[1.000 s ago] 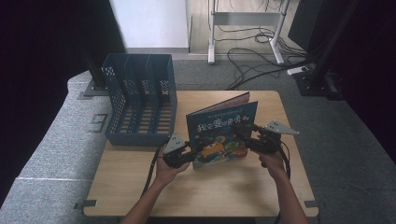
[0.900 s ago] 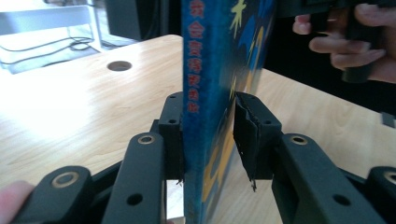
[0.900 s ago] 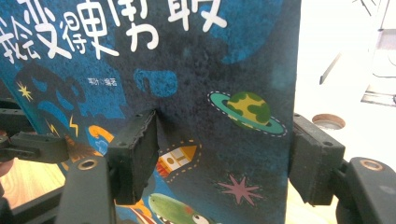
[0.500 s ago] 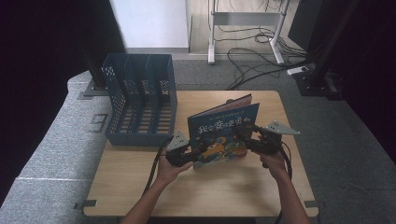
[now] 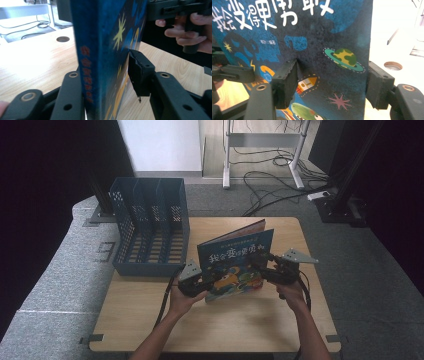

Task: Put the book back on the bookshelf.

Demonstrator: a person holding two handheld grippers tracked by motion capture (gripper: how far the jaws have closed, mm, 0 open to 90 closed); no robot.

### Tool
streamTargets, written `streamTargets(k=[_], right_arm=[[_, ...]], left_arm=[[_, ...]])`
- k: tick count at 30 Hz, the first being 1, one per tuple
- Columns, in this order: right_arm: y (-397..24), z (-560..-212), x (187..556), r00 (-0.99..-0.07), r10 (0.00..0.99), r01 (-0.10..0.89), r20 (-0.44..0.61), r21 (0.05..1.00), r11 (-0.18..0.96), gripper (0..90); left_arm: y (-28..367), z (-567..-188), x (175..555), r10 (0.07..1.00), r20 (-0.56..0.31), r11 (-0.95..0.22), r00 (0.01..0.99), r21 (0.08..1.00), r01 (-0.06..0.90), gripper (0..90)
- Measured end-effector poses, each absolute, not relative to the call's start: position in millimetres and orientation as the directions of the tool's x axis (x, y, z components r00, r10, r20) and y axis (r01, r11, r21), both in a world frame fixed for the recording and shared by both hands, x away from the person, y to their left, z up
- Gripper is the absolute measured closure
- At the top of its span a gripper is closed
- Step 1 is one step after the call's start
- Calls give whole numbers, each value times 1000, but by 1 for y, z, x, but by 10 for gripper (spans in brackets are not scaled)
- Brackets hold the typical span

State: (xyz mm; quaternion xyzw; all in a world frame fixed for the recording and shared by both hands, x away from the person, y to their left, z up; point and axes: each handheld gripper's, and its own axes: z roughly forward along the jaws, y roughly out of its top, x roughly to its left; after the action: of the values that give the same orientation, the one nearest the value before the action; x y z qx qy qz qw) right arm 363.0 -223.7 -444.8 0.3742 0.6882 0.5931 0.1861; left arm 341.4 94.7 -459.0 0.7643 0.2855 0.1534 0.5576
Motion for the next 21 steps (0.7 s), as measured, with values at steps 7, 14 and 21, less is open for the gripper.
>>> streamTargets(k=[7,14,21], right_arm=[[-227,-446,361,-658,727,296,193,955,14,320],[-228,-447,358,-661,726,294,188,955,20,308],[-229,-447,358,-664,722,298,192,954,21,305]], left_arm=[[93,-459,338,589,-70,-227,805,942,247,631],[91,-461,338,574,-77,-212,815,947,239,611],[86,-464,341,571,-89,-211,816,945,250,596]])
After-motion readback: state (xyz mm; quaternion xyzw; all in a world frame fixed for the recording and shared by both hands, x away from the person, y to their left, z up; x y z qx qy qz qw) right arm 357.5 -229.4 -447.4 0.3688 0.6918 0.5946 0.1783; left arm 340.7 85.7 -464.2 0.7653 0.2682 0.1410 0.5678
